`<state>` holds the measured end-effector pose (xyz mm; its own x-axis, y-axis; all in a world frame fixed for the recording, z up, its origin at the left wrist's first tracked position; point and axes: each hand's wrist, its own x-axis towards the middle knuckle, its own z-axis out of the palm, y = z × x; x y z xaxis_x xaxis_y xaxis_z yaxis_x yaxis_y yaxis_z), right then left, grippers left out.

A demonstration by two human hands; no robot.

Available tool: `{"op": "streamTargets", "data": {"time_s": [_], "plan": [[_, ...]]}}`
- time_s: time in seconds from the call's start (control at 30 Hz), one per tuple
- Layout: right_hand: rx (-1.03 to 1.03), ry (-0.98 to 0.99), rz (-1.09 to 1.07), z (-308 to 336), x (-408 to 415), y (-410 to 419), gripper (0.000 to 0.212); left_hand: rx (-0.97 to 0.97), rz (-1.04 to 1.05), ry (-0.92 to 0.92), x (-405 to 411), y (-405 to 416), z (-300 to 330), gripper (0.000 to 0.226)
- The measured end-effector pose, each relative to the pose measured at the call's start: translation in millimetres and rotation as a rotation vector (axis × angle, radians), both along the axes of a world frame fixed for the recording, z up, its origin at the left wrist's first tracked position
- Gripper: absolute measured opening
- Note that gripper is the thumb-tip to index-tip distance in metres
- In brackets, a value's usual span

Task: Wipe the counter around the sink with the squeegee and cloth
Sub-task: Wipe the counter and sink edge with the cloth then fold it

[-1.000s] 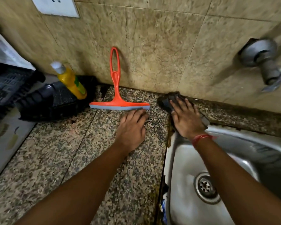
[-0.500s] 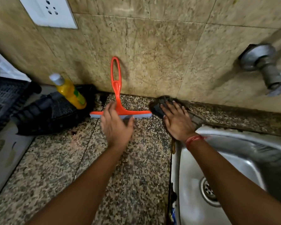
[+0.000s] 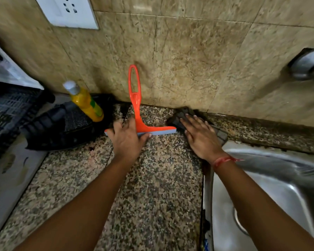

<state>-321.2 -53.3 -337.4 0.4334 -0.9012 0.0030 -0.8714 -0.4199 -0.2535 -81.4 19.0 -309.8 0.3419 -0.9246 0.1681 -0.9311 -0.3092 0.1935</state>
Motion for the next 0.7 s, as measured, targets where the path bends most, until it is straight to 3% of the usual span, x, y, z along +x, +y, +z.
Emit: {"op": "streamTargets", "data": {"time_s": [0.07, 0.23, 0.43, 0.57, 0.7], "plan": [[-0.012, -0.006, 0.045, 0.4, 0.6, -7.0, 0.049, -0.016, -0.003, -0.025, 2.1, 14.9, -1.8, 0.061], [0.037, 0.065, 0.455, 4.0, 63.2, -47.4, 0.049, -0.046, 0.109, -0.072, 31.0, 49.6, -9.7, 0.054], [0.058, 0.079, 0.526, 10.9, 118.1, -55.8, 0.049, -0.072, 0.118, -0.092, 35.8, 51.8, -15.6, 0.054], [0.096, 0.050, 0.383, 11.1, 63.1, -44.9, 0.049, -0.081, 0.108, -0.112, 37.3, 46.3, -14.0, 0.055], [0.040, 0.060, 0.018, 5.4, -10.0, -4.8, 0.050, -0.077, 0.101, -0.029, 30.7, 31.5, -13.2, 0.070]]}}
